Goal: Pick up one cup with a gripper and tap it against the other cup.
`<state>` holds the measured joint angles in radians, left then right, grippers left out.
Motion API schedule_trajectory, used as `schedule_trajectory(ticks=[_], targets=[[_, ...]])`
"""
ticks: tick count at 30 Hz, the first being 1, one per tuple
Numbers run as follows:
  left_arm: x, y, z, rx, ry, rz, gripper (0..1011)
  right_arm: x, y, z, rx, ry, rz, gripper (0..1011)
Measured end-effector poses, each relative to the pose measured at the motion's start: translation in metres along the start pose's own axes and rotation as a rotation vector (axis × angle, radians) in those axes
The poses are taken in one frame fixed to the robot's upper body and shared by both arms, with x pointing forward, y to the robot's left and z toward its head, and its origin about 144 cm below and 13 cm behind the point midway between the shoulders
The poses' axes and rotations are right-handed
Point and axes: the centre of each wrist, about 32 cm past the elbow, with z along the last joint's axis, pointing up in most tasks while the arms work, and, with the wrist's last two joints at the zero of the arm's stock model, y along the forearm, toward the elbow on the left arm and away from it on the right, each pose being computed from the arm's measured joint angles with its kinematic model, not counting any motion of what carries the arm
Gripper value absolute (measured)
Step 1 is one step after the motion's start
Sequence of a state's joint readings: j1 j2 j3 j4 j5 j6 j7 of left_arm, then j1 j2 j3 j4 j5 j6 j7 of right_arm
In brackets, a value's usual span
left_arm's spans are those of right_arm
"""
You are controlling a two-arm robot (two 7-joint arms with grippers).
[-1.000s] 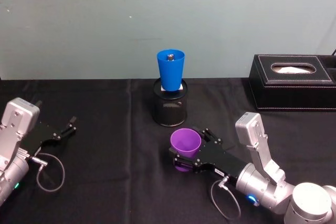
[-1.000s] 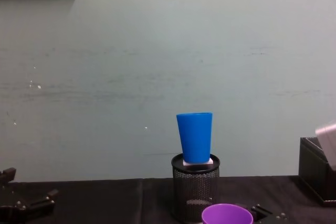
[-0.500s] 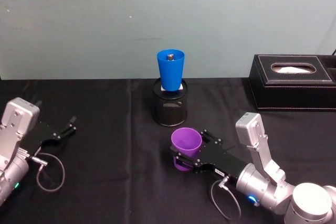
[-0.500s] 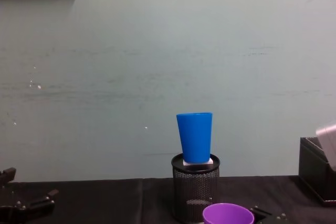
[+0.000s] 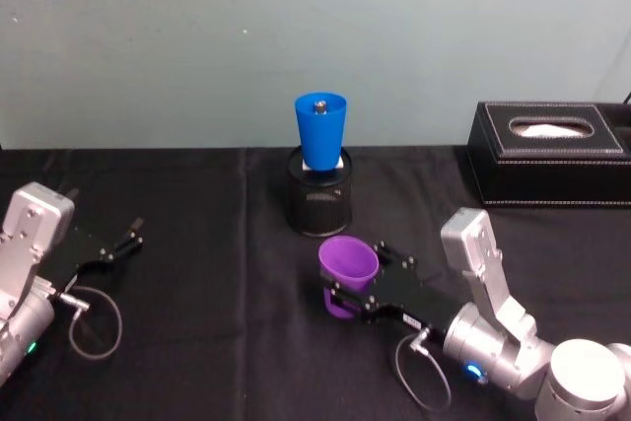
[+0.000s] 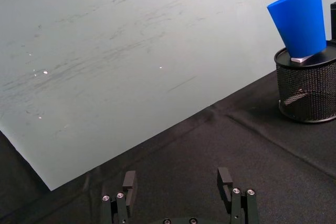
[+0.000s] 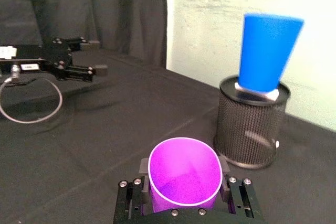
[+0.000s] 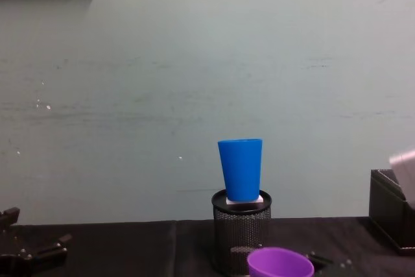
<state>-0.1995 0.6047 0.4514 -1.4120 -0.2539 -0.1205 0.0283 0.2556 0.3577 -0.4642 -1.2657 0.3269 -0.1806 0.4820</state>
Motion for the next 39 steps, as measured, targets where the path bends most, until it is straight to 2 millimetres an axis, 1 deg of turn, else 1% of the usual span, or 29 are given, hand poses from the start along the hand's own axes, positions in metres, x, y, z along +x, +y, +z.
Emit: schedule_trajectory(ticks=[3,4,5,7,8,11,13,14,18,21,24,33,39], targets=[[0.000,0.000,0.000,0.000,0.000,0.000,1000,-0.002,-0.001,0.011,-0.004,-0.026,0.005,734],[0.000,0.000,0.000,0.000,0.000,0.000,1000,-0.002,-0.002,0.019,-0.005,-0.031,0.006,734],[0.000,0.000,0.000,0.000,0.000,0.000,1000,-0.002,-0.002,0.019,-0.005,-0.031,0.006,734],[0.000,0.000,0.000,0.000,0.000,0.000,1000,-0.002,-0.004,0.035,-0.005,-0.037,0.007,734],[0.000,0.000,0.000,0.000,0.000,0.000,1000,-0.002,-0.004,0.035,-0.005,-0.037,0.007,734],[0.000,0.000,0.000,0.000,0.000,0.000,1000,0.001,-0.006,0.057,0.000,-0.036,0.011,734],[0.000,0.000,0.000,0.000,0.000,0.000,1000,0.002,-0.007,0.065,0.000,-0.033,0.012,734],[0.000,0.000,0.000,0.000,0.000,0.000,1000,0.003,-0.008,0.073,0.002,-0.031,0.015,735],[0.000,0.000,0.000,0.000,0.000,0.000,1000,0.006,-0.009,0.088,0.007,-0.035,0.020,735],[0.000,0.000,0.000,0.000,0.000,0.000,1000,0.009,-0.009,0.106,0.011,-0.038,0.026,734],[0.000,0.000,0.000,0.000,0.000,0.000,1000,0.011,-0.009,0.117,0.012,-0.040,0.030,734],[0.000,0.000,0.000,0.000,0.000,0.000,1000,0.014,-0.002,0.138,-0.016,-0.033,0.029,734],[0.000,0.000,0.000,0.000,0.000,0.000,1000,0.015,0.002,0.146,-0.032,-0.022,0.025,735]])
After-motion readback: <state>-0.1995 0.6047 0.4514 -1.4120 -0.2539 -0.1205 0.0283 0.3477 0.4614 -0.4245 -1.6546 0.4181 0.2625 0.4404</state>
